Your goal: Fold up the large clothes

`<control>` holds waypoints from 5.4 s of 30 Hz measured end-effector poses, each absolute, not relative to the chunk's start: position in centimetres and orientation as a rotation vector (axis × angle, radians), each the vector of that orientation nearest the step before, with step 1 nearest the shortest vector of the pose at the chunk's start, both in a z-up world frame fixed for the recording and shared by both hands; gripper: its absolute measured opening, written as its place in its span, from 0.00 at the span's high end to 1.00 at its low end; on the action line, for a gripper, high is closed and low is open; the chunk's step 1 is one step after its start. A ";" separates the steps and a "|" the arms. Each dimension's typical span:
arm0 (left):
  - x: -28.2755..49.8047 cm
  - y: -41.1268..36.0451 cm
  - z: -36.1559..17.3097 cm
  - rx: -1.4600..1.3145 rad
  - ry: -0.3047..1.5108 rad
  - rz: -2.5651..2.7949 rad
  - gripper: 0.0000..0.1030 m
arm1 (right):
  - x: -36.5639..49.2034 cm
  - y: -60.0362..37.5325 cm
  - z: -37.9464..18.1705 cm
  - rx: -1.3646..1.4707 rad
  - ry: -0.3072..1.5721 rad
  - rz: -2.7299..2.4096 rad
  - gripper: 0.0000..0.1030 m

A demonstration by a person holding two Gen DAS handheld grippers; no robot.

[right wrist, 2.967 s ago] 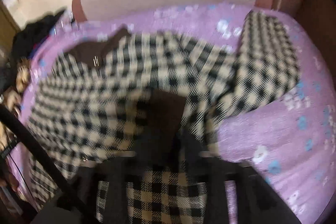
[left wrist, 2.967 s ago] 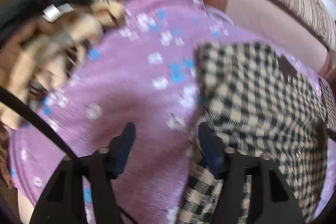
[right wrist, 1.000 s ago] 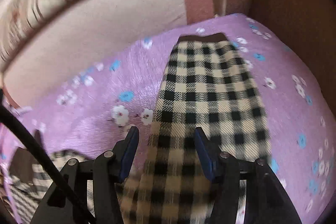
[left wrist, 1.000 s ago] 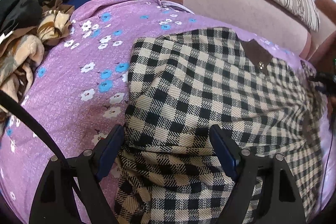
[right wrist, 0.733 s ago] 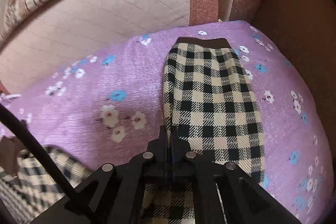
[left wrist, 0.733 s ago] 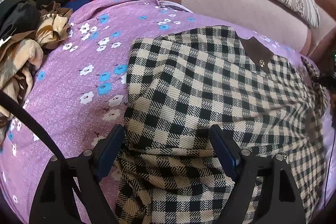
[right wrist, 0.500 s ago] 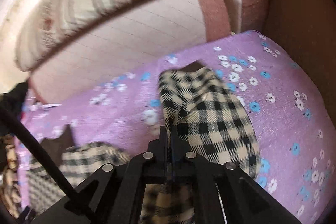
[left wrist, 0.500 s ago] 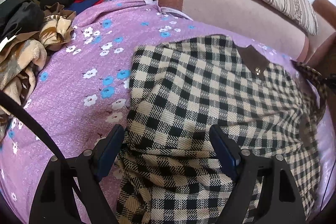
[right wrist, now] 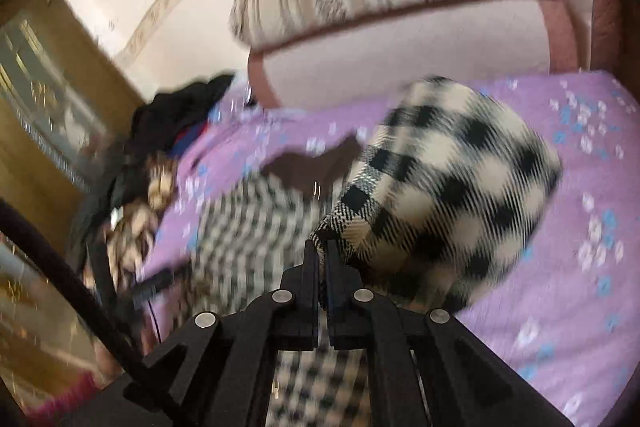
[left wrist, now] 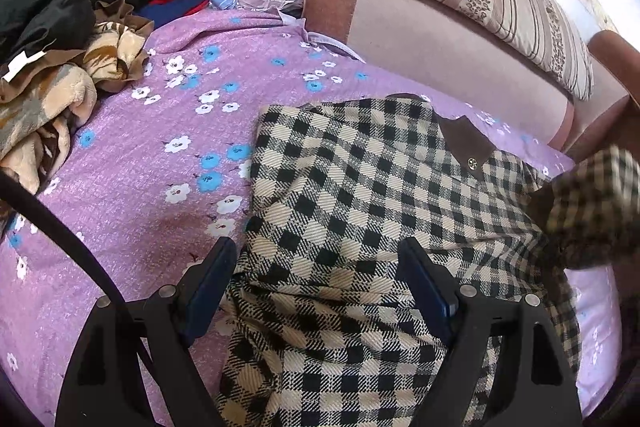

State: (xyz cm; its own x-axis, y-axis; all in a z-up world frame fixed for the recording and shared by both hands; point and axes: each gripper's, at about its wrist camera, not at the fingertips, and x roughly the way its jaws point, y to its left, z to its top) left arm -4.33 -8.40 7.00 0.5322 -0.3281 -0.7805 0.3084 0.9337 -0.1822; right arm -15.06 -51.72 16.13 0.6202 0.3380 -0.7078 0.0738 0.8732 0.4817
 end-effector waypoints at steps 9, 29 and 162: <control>-4.6 -8.4 7.3 -0.043 0.936 -0.393 0.20 | -19.2 -48.7 16.2 0.218 0.966 0.000 0.38; -4.7 -8.8 7.7 -0.072 0.929 -0.460 0.16 | -11.6 -52.3 11.5 0.344 0.907 -0.010 0.96; -1.3 -12.2 5.1 0.058 1.011 -0.340 0.34 | -9.1 -59.2 2.8 0.617 0.912 -0.203 0.94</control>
